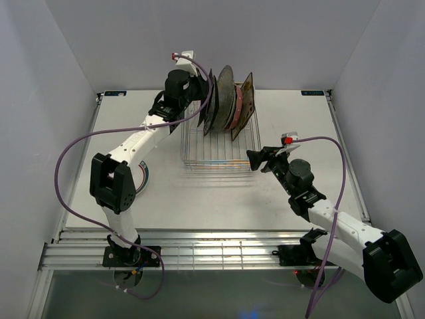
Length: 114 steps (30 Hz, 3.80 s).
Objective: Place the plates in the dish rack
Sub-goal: Insert the plate into the dish rack.
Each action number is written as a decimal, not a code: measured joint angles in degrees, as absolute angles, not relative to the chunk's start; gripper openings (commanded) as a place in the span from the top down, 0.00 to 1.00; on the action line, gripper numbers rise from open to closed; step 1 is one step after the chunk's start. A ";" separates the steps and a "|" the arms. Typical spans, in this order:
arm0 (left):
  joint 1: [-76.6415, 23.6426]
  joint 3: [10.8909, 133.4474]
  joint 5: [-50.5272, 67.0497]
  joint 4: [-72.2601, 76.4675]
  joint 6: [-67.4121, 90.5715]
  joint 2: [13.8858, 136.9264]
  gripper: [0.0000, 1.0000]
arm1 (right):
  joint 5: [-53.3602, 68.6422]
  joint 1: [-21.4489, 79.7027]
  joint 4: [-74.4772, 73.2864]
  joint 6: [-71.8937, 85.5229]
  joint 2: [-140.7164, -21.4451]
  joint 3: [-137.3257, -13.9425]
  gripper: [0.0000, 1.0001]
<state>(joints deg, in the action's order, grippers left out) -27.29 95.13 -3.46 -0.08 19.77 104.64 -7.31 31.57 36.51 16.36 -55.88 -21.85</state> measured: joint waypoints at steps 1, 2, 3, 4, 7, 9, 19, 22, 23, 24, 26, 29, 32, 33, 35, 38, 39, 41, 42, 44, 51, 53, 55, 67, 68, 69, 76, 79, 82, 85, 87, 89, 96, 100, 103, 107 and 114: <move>-27.31 95.13 -3.40 -0.19 19.77 104.99 1.00 | -7.31 31.57 36.53 16.36 -55.88 -21.85 0.24; -27.35 95.13 -3.38 -0.21 19.77 105.23 1.00 | -7.31 31.57 36.53 16.36 -55.88 -21.85 0.24; -27.40 95.13 -3.36 -0.19 19.77 105.45 1.00 | -7.31 31.57 36.53 16.36 -55.88 -21.85 0.24; -27.46 95.13 -3.36 -0.19 19.77 105.58 1.00 | -7.31 31.57 36.53 16.36 -55.88 -21.85 0.24; -27.57 95.13 -3.36 -0.19 19.77 105.69 1.00 | -7.31 31.57 36.53 16.36 -55.86 -21.85 0.24; -27.59 95.13 -3.38 -0.01 19.77 105.69 1.00 | -7.31 31.57 36.53 16.36 -55.86 -21.85 0.24; -27.59 94.35 -3.70 1.32 19.84 108.05 1.00 | -7.35 31.57 36.56 16.34 -55.07 -21.85 0.24; -27.57 93.14 -4.01 1.19 19.77 108.55 1.00 | -7.35 31.57 36.53 16.34 -54.83 -21.85 0.24; -27.55 92.66 -4.10 1.04 19.75 108.55 1.00 | -7.33 31.57 36.53 16.34 -54.70 -21.85 0.24; -27.55 92.29 -4.25 0.95 19.70 108.57 1.00 | -7.35 31.57 36.56 16.34 -54.61 -21.85 0.24; -27.55 92.18 -4.58 0.69 19.51 108.68 1.00 | -7.35 31.57 36.53 16.34 -54.46 -21.85 0.24; -27.55 92.18 -4.75 1.23 19.00 109.03 1.00 | -7.35 31.57 36.53 16.34 -54.24 -21.85 0.24; -27.55 92.12 -4.91 1.72 18.00 109.58 1.00 | -7.35 31.57 36.53 16.34 -54.04 -21.85 0.24; -27.55 91.81 -5.08 2.13 17.69 109.73 1.00 | -7.35 31.57 36.56 16.34 -54.02 -21.85 0.24; -27.55 90.91 -5.34 2.96 16.97 110.02 1.00 | -7.35 31.57 36.53 16.34 -54.00 -21.85 0.24; -27.55 88.77 -5.69 4.99 16.32 110.24 1.00 | -7.35 31.57 36.53 16.34 -53.98 -21.85 0.24; -27.57 88.38 -5.80 5.80 16.21 110.24 1.00 | -7.38 31.57 36.53 16.34 -53.98 -21.85 0.24; -27.57 87.83 -5.85 6.98 16.01 110.24 1.00 | -7.35 31.57 36.53 16.34 -53.98 -21.85 0.24; -27.57 87.53 -5.80 7.62 15.97 110.24 1.00 | -7.35 31.57 36.53 16.34 -53.98 -21.85 0.24; -27.59 87.00 -5.78 8.60 15.92 110.19 1.00 | -7.35 31.57 36.53 16.34 -53.98 -21.85 0.24; -27.57 84.23 -5.34 10.90 15.46 108.88 0.83 | -7.35 31.57 36.53 16.34 -53.98 -21.85 0.23; -27.59 83.24 -5.15 11.25 15.16 108.20 0.76 | -7.35 31.57 36.53 16.34 -53.98 -21.85 0.23; -27.59 82.59 -4.82 11.18 14.79 107.53 0.71 | -7.35 31.57 36.53 16.34 -53.98 -21.85 0.24; -27.99 77.82 -2.09 11.22 13.93 102.43 0.52 | -7.35 31.57 36.53 16.34 -54.02 -21.85 0.24; -27.99 77.52 -2.09 11.20 13.87 102.02 0.52 | -7.35 31.57 36.53 16.34 -54.04 -21.85 0.23; -27.99 77.25 -2.11 11.22 13.93 101.65 0.52 | -7.35 31.57 36.53 16.34 -54.06 -21.85 0.23; -27.94 74.06 -2.22 11.11 13.74 97.47 0.45 | -7.33 31.57 36.53 16.34 -54.24 -21.85 0.24; -27.94 71.70 -2.85 11.44 13.32 93.91 0.39 | -7.33 31.57 36.53 16.34 -54.33 -21.85 0.24; -27.94 68.97 -4.21 11.62 12.21 90.48 0.34 | -7.35 31.57 36.53 16.34 -54.33 -21.85 0.24; -27.94 64.73 -5.91 11.64 9.74 85.78 0.33 | -7.35 31.57 36.51 16.32 -54.33 -21.85 0.23; -27.90 62.02 -6.35 11.60 7.60 82.63 0.25 | -7.35 31.57 36.49 16.32 -54.33 -21.85 0.23; -27.88 59.83 -6.61 10.96 5.37 79.66 0.24 | -7.35 31.57 36.49 16.32 -54.33 -21.85 0.24; -27.88 56.14 -9.76 6.85 -2.83 73.14 0.18 | -7.33 31.57 36.49 16.29 -54.37 -21.85 0.24; -27.86 50.06 -14.24 5.85 -7.60 70.67 0.18 | -7.33 31.57 36.51 16.32 -54.43 -21.85 0.24; -27.81 43.55 -16.73 5.93 -9.98 68.20 0.18 | -7.33 31.57 36.53 16.32 -54.78 -21.85 0.23; -27.49 36.69 -19.07 5.15 -11.81 64.77 0.19 | -7.29 31.57 36.53 16.32 -55.61 -21.85 0.24; -27.49 32.69 -21.98 4.71 -14.06 60.47 0.18 | -7.07 31.57 36.53 16.34 -56.29 -21.85 0.24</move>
<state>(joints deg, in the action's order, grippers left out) -27.49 32.69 -21.98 4.71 -14.06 60.47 -7.07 31.57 36.53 16.34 -56.29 -21.85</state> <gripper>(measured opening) 0.819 0.765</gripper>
